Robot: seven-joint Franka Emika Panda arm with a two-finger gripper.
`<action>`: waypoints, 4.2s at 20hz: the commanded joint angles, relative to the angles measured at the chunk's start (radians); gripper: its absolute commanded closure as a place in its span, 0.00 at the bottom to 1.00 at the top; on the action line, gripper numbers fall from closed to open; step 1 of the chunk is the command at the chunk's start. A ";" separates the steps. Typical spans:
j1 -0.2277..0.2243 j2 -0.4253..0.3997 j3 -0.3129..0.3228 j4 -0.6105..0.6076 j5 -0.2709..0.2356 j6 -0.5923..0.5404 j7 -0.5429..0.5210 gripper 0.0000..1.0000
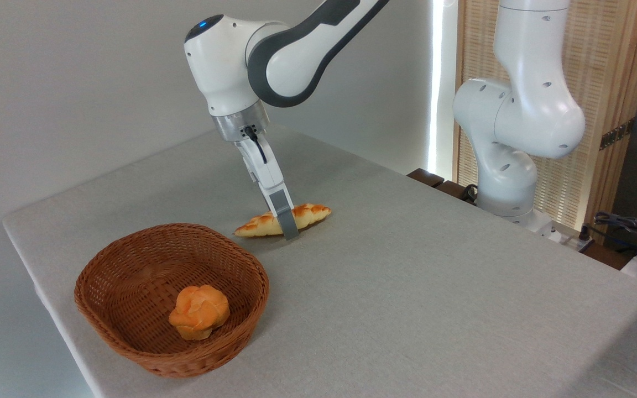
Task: Put bread into the basket
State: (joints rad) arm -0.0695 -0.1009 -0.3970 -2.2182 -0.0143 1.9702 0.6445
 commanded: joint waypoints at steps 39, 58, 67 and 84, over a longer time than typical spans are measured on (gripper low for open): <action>0.017 0.274 0.211 0.464 -0.248 0.151 0.015 0.04; 0.039 0.254 0.219 0.471 -0.187 0.181 0.032 0.00; 0.108 0.044 0.245 0.486 -0.089 -0.187 0.033 0.00; 0.036 0.067 0.385 0.581 -0.013 -0.303 0.029 0.00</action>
State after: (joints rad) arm -0.0194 -0.0534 -0.0209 -1.6684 -0.0385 1.7069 0.6696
